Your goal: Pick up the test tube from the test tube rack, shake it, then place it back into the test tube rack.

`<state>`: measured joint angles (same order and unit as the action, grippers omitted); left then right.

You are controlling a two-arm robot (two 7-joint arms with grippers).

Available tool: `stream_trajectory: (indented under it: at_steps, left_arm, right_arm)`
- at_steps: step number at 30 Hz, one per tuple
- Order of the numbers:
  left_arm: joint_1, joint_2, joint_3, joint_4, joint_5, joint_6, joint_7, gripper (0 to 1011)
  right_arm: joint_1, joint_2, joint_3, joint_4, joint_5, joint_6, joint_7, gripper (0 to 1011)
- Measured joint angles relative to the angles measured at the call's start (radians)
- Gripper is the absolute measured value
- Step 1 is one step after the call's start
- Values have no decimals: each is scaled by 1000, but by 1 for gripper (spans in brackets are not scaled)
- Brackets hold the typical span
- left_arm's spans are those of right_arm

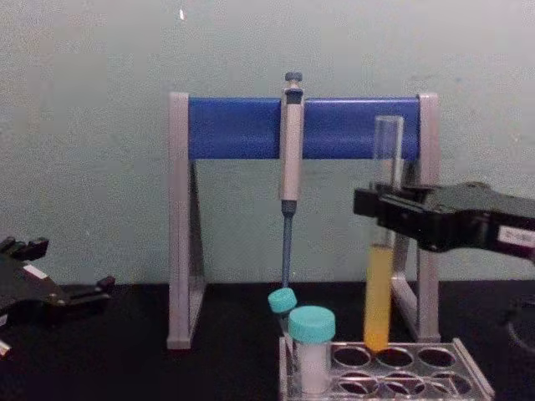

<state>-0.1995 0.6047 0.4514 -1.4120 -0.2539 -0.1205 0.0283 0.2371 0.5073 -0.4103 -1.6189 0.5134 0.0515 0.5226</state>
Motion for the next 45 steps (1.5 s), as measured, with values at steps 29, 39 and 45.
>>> stream_trajectory:
  at_steps: [29,39,45]
  left_arm:
    - [0,0,0,0,0,0,0,1010]
    - [0,0,0,0,0,0,0,1010]
    - [0,0,0,0,0,0,0,1010]
  right_arm:
    - [110,-56,-3,143,-12,-54,-10,225]
    - [107,-58,0,138,-14,-52,-17,225]
    - [86,-44,16,116,-19,-46,-36,225]
